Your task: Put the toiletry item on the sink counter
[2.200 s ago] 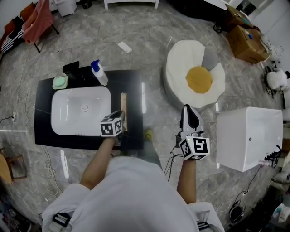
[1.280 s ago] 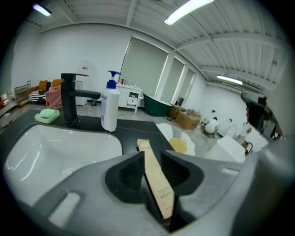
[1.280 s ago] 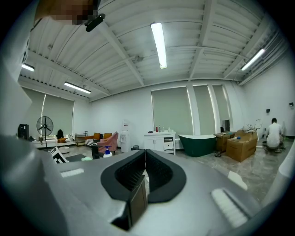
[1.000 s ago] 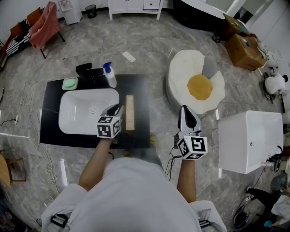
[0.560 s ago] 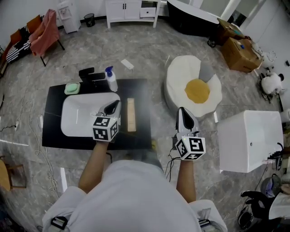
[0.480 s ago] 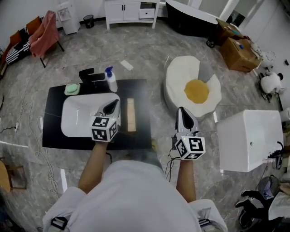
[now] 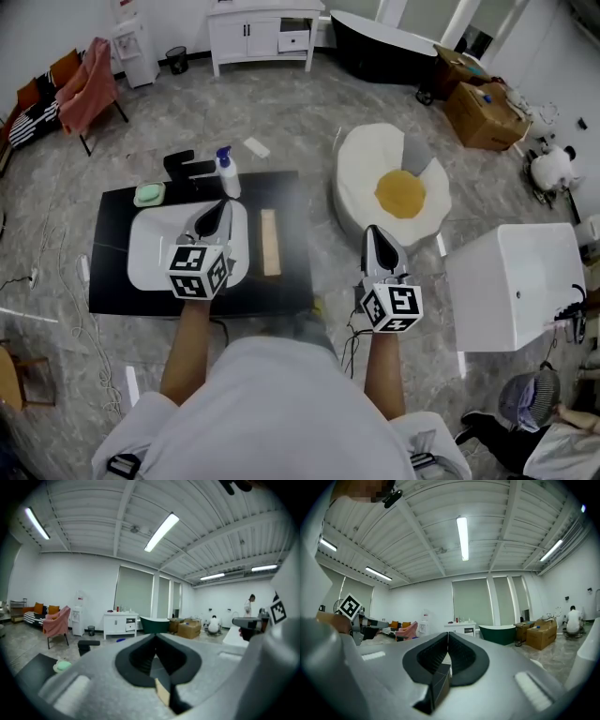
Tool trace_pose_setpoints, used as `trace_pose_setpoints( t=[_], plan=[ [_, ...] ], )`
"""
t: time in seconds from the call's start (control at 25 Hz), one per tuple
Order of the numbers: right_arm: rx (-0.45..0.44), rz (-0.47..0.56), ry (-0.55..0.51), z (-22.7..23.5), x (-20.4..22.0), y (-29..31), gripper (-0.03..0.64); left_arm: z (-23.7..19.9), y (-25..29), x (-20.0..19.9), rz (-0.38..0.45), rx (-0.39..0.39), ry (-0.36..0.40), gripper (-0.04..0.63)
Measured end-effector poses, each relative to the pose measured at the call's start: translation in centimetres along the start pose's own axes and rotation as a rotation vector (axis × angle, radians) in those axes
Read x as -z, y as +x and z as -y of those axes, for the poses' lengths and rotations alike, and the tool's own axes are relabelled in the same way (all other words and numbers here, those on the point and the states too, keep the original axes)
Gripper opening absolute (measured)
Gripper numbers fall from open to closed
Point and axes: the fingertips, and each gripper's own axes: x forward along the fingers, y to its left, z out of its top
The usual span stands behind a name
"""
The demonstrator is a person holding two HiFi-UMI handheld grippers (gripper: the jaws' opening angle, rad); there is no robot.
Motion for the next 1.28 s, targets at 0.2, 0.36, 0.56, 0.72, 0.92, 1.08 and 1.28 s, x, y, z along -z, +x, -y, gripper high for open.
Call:
trace_pose_setpoints(
  t=[0.2, 0.36, 0.56, 0.72, 0.92, 1.08, 1.28],
  plan=[
    [0.016, 0.013, 0.003, -0.1, -0.5, -1.0, 0.003, 0.5, -1.5, -2.3, 0.059, 0.001, 0.042, -0.002],
    [0.025, 0.019, 0.005, -0.2, -0.6, -1.3, 0.003, 1.0, -2.1, -3.7, 0.102, 0.013, 0.071, -0.002],
    [0.041, 0.031, 0.024, -0.1, -0.5, -1.9, 0.003, 1.2, -3.0, -3.7, 0.12, 0.013, 0.082, -0.002],
    [0.046, 0.032, 0.024, -0.1, -0.5, -2.0, 0.003, 0.8, -3.5, -3.7, 0.127, 0.001, 0.077, -0.002],
    [0.044, 0.03, 0.024, -0.4, -0.5, -2.1, 0.003, 0.4, -4.0, -3.7, 0.134, -0.011, 0.073, -0.002],
    [0.045, 0.036, 0.026, -0.4, -0.5, -1.9, 0.003, 0.1, -4.0, -3.5, 0.135, -0.017, 0.076, -0.002],
    [0.05, 0.038, 0.027, 0.0, -0.6, -1.9, 0.003, 0.1, -4.0, -3.5, 0.133, -0.023, 0.076, -0.002]
  ],
)
